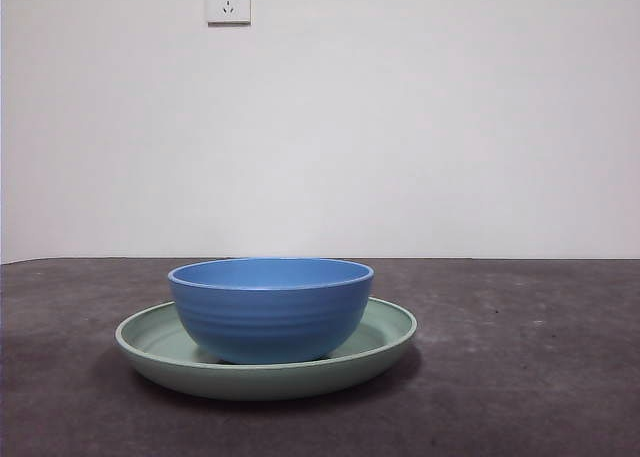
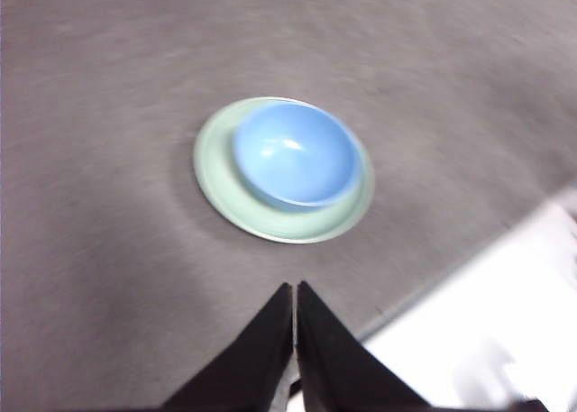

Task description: Pick up the blue bowl, put it on the green plate, put it on desk

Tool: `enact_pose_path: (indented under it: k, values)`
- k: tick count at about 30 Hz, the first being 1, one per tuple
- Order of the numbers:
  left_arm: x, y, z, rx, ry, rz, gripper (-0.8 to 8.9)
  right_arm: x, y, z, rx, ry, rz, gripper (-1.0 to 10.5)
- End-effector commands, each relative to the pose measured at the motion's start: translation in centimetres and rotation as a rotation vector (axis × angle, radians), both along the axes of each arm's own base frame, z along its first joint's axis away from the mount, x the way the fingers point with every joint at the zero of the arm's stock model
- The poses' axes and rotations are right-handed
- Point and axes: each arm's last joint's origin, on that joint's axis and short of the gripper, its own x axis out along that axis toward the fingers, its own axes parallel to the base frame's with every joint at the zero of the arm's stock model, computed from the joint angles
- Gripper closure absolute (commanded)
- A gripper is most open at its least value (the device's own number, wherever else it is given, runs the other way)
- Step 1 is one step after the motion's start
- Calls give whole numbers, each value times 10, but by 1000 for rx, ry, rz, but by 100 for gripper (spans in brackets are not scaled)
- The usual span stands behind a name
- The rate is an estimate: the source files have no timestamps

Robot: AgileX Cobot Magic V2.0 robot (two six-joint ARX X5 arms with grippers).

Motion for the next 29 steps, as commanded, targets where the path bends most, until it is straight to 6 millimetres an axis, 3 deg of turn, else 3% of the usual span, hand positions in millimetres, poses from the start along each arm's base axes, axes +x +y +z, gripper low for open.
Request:
enact_pose_path:
  k: [1, 4, 9, 13, 17, 22, 29]
  values:
    - [19, -5, -10, 3, -4, 165, 806, -1, -1, 4, 10, -24, 5, 908]
    - [43, -5, -35, 30, -136, 301, 806, -1, -1, 4, 10, -24, 5, 908]
    - [72, -2, -104, 115, -396, 396, 806, -1, -1, 4, 10, -24, 5, 908]
    - [83, 3, -158, 64, -532, 483, 806, -1, -1, 4, 10, -24, 5, 908]
    - [83, 7, -192, 17, -568, 542, 806, -1, -1, 4, 10, -24, 5, 908]
    - [79, 12, -219, -28, -516, 609, 806, -1, -1, 4, 10, -24, 5, 908]
    - [77, 14, -224, -9, -462, 625, 806, -1, -1, 4, 10, -24, 5, 908]
